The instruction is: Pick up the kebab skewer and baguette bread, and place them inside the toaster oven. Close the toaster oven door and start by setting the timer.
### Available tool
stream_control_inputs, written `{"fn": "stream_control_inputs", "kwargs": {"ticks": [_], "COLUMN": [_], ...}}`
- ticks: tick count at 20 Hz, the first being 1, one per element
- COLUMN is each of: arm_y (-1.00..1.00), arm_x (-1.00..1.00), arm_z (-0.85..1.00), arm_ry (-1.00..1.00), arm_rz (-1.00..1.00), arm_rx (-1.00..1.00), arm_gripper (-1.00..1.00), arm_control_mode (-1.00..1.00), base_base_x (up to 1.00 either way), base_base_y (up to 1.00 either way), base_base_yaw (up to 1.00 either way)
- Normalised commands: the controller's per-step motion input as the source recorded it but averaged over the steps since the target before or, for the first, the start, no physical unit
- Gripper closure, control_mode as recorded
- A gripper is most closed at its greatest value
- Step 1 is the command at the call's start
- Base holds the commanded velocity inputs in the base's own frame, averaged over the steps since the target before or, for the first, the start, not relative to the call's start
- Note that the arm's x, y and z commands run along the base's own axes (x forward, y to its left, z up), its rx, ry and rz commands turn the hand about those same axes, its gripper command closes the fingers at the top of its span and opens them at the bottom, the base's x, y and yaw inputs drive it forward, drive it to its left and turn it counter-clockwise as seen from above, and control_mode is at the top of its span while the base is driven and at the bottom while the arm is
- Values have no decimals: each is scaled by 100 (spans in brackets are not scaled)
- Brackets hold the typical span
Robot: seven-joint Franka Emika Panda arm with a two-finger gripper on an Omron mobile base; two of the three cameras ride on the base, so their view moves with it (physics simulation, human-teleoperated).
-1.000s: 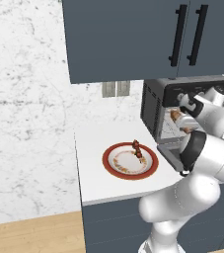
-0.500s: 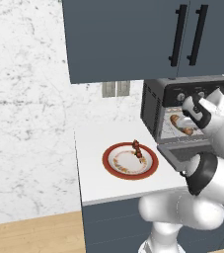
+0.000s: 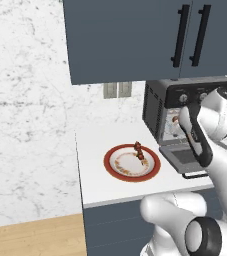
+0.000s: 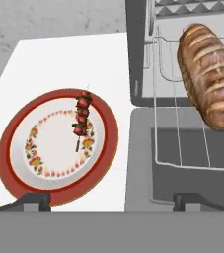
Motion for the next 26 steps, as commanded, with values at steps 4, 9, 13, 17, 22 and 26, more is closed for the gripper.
{"fn": "stream_control_inputs", "kwargs": {"ticks": [4,9,13,17,22,26], "arm_y": [99,62,37,0,0,0], "arm_x": [-65,-13,10,26,20,27], "arm_z": [7,-11,-28,-8,-15,-31], "arm_ry": [11,6,5,6,8,14], "arm_rz": [-6,-1,0,0,0,0], "arm_rx": [-9,-10,-10,-6,-4,0], "arm_gripper": [-100,-100,-100,-100,-100,-100], "arm_control_mode": [-100,-100,-100,-100,-100,-100], "base_base_x": [0,0,0,0,0,0], "base_base_y": [0,0,0,0,0,0], "base_base_yaw": [0,0,0,0,0,0]}}
